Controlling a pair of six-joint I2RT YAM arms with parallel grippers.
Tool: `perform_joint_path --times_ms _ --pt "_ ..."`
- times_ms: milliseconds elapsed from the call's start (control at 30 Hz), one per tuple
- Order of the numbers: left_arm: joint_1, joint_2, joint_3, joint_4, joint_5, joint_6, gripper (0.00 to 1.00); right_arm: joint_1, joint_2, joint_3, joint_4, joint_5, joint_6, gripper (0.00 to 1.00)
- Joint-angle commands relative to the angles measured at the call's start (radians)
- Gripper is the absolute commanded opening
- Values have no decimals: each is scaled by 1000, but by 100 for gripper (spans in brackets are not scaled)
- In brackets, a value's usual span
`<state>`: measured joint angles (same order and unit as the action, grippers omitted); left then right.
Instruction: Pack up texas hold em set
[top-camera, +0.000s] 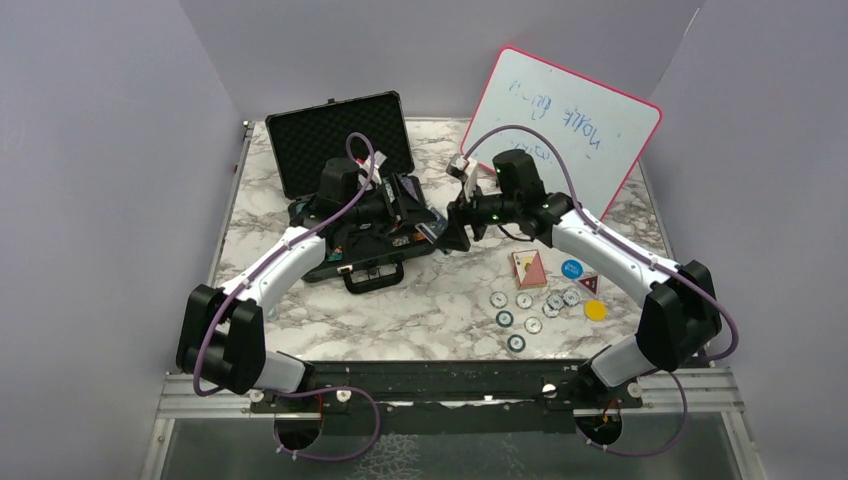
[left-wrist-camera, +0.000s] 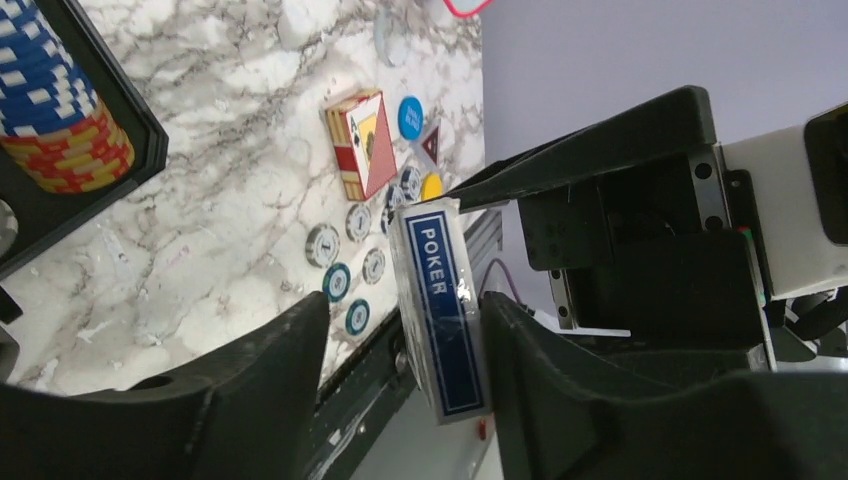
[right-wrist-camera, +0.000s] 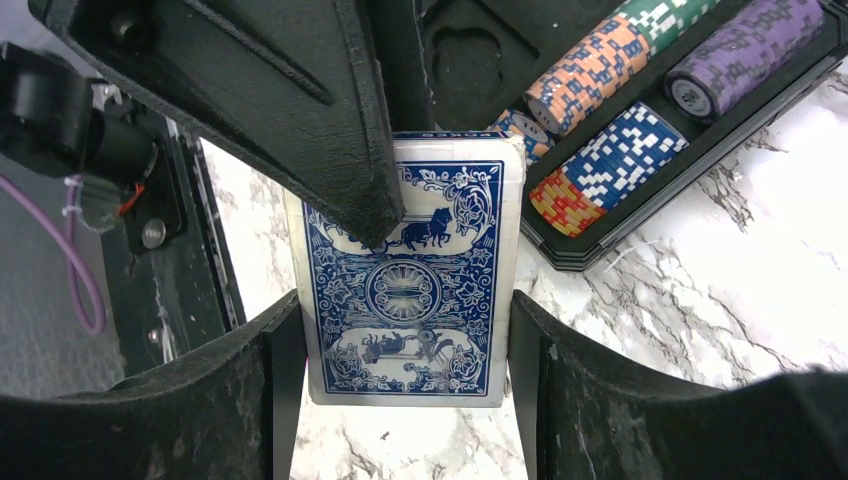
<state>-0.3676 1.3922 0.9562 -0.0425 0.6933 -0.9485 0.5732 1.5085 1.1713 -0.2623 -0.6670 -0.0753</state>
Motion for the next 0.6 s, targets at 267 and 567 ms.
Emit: perform_joint_path --times_ms 267,567 --pt "-2 -15 0 -20 88 7 28 39 28 67 -65 -36 -83 60" --pt "5 -8 61 -14 72 25 1 40 -2 52 -42 -6 -60 86"
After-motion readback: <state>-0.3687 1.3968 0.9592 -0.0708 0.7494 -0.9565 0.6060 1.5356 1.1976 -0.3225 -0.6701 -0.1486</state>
